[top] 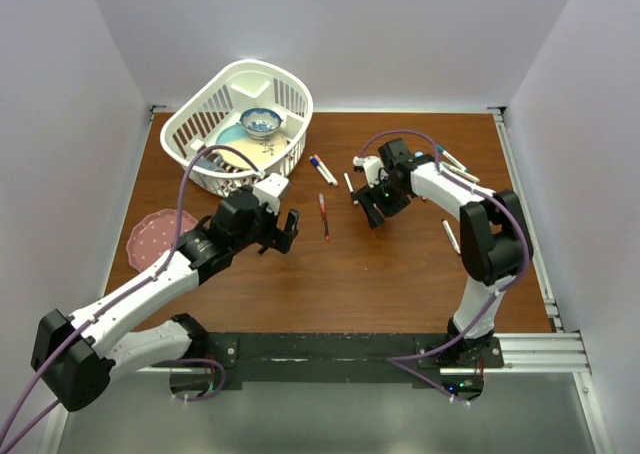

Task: Open the pen caps

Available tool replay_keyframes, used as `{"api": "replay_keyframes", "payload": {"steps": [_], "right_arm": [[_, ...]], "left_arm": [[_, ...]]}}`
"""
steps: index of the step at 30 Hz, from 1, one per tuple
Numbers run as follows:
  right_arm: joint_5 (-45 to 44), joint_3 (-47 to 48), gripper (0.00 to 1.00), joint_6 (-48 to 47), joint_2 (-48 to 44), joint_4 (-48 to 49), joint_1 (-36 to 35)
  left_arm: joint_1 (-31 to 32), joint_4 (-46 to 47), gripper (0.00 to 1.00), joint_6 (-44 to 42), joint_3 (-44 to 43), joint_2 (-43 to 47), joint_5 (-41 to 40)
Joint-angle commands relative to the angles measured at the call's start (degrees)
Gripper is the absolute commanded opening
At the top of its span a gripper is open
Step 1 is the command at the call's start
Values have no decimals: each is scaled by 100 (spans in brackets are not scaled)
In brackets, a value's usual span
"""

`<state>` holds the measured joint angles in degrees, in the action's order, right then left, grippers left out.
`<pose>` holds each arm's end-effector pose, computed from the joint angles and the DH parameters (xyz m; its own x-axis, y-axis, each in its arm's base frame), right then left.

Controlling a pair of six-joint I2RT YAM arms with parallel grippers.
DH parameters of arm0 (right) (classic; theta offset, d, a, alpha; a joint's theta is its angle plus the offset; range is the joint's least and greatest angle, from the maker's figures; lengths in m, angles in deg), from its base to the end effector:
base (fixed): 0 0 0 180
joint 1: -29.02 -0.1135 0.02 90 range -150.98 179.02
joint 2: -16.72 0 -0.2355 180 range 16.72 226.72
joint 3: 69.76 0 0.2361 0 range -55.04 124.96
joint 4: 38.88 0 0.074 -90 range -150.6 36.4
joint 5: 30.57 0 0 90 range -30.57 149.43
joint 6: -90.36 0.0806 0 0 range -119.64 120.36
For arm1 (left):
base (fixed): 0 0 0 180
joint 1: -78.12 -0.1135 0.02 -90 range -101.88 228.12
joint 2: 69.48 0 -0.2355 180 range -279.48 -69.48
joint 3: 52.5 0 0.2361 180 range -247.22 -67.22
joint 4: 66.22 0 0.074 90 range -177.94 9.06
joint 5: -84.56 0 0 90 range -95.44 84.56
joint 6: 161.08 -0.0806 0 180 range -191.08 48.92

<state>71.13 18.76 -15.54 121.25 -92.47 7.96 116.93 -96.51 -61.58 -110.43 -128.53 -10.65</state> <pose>0.3295 0.1444 0.1330 -0.7267 -0.5673 -0.3873 -0.6415 0.7622 0.0873 0.2123 -0.1614 0.2305 -0.4936 0.1861 -0.8496 0.4890 0.8672 -0.0942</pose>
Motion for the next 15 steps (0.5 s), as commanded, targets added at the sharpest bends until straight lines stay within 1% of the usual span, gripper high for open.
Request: {"api": "replay_keyframes", "payload": {"steps": [1, 2, 5, 7, 9, 11, 13, 14, 15], "right_arm": [[-520, 626, 65, 843, 313, 135, -38], [-529, 670, 62, 869, 470, 117, -39], [-555, 767, 61, 904, 656, 117, -39], [-555, 872, 54, 922, 840, 99, -56], [-669, 899, 51, 922, 981, 116, -74], [-835, 917, 50, 913, 1060, 126, -118], [-994, 908, 43, 887, 1148, 143, -170], [-1099, 891, 42, 878, 1140, 143, -188], [-1300, 821, 35, 852, 1140, 195, -197]], "left_arm": [[-119, 221, 98, -194, 84, 402, -120], [-136, 239, 98, -194, 101, 455, -112], [-198, 274, 98, -167, 119, 543, -94], [-242, 300, 98, -159, 119, 561, -68], [-260, 300, 98, -159, 128, 561, -24], [-268, 300, 98, -150, 128, 543, -24], [-277, 300, 98, -167, 128, 535, 3], [-286, 300, 98, -167, 128, 535, 11], [-295, 309, 98, -167, 128, 517, 29]]}}
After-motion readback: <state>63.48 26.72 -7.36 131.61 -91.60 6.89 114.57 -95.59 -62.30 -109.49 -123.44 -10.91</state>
